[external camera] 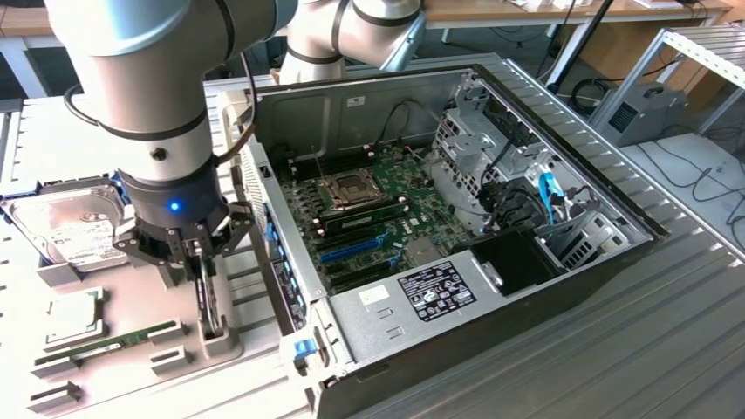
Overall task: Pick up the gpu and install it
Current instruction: 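Pick up the gpu and move the gpu toward the slot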
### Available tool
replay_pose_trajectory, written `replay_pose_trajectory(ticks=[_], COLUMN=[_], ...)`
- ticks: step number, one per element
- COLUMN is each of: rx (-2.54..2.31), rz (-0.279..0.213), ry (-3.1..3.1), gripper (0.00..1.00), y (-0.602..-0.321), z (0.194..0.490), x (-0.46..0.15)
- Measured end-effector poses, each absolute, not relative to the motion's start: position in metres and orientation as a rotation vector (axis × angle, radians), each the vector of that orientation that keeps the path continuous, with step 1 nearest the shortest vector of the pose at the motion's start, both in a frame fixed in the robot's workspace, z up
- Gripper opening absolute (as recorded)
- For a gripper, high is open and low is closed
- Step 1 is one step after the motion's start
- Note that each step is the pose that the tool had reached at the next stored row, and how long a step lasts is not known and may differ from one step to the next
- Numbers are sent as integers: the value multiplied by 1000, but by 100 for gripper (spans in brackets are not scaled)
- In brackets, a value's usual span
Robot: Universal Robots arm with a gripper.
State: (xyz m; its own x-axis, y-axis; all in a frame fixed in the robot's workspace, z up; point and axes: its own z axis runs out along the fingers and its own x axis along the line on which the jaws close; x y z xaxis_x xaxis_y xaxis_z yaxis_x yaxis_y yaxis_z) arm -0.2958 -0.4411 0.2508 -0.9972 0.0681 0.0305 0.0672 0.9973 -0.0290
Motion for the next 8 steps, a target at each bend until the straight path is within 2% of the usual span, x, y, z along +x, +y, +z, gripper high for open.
replay_pose_trajectory(ticks=[8], rx=[-105], rz=[44], ry=[-3108], gripper=[26], y=[-441], z=[254], x=[-296])
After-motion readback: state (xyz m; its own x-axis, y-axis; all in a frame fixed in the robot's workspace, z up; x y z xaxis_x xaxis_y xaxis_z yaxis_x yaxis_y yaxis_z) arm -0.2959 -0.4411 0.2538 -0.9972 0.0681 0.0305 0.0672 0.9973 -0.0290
